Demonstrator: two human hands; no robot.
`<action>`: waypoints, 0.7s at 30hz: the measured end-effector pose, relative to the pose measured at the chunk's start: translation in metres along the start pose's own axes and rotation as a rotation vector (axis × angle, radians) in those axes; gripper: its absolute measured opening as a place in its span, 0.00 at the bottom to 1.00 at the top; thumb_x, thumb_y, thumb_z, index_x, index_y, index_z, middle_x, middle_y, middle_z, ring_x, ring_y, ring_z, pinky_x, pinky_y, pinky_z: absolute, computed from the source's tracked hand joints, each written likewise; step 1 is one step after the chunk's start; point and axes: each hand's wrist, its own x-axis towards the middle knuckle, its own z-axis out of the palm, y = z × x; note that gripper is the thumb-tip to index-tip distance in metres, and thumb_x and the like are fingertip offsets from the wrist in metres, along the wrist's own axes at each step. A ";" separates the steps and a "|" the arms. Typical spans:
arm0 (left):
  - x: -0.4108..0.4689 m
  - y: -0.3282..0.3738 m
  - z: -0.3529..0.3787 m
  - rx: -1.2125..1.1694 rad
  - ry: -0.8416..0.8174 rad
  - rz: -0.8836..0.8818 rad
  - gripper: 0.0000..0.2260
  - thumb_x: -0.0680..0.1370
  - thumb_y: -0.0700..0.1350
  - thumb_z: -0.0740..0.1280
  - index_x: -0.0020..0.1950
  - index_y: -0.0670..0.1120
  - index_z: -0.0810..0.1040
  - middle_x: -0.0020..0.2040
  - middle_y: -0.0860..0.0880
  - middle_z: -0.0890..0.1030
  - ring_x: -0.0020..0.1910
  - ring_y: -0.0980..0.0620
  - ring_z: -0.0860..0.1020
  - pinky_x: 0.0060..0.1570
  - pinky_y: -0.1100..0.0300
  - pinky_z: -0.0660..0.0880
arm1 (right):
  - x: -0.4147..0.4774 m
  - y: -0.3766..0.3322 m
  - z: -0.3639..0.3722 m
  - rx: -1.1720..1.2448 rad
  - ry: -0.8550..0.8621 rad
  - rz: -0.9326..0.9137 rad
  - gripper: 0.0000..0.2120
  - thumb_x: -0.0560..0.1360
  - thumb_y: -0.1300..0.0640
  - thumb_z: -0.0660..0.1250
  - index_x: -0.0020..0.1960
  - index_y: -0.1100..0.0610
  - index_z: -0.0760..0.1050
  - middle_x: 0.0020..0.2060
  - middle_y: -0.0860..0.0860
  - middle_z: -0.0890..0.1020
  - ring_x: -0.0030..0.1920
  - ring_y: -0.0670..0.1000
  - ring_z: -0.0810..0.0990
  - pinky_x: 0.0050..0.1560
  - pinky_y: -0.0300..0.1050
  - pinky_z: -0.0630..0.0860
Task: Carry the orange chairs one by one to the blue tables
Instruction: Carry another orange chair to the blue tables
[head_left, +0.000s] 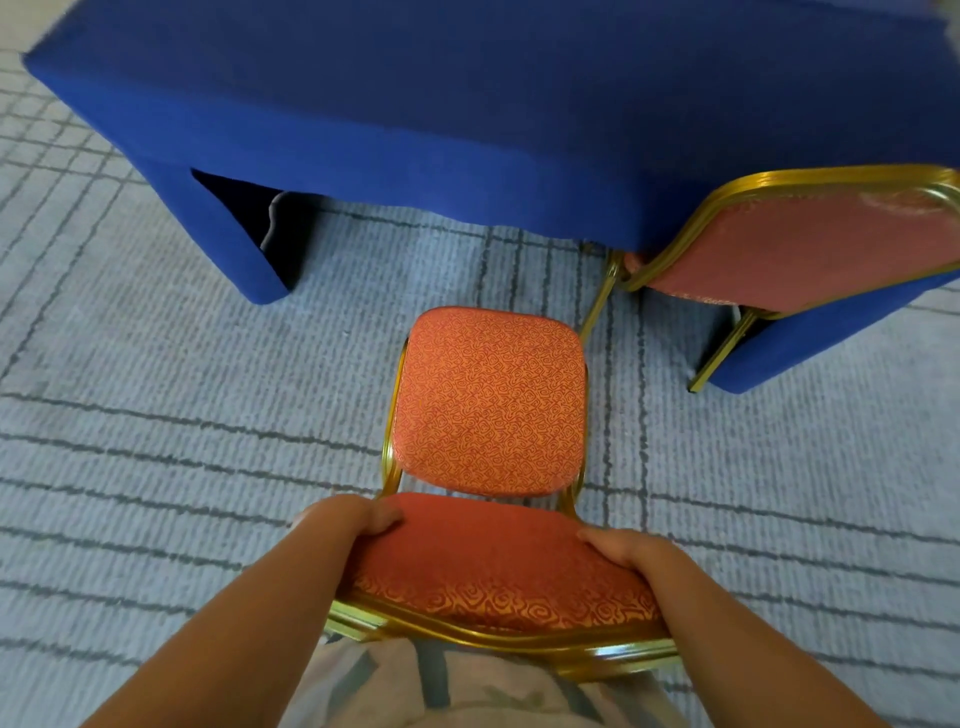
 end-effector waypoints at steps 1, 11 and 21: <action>-0.006 0.001 -0.005 -0.026 -0.011 0.008 0.39 0.73 0.72 0.55 0.73 0.45 0.69 0.70 0.44 0.72 0.68 0.43 0.72 0.67 0.49 0.66 | -0.003 -0.003 -0.003 0.005 -0.018 0.004 0.29 0.82 0.40 0.52 0.72 0.59 0.68 0.66 0.59 0.75 0.61 0.57 0.77 0.59 0.45 0.71; -0.033 0.009 -0.081 -0.095 -0.045 0.055 0.34 0.79 0.64 0.55 0.75 0.39 0.62 0.71 0.41 0.69 0.68 0.43 0.71 0.65 0.53 0.68 | -0.033 -0.056 -0.060 -0.008 -0.045 -0.038 0.25 0.83 0.43 0.50 0.68 0.59 0.72 0.52 0.55 0.79 0.45 0.49 0.79 0.45 0.41 0.73; -0.030 0.069 -0.187 -0.205 -0.011 0.098 0.29 0.81 0.60 0.55 0.73 0.39 0.64 0.66 0.42 0.73 0.67 0.46 0.73 0.57 0.56 0.69 | 0.007 -0.121 -0.157 -0.020 0.012 -0.132 0.21 0.83 0.44 0.51 0.61 0.57 0.75 0.46 0.51 0.80 0.44 0.47 0.80 0.40 0.38 0.73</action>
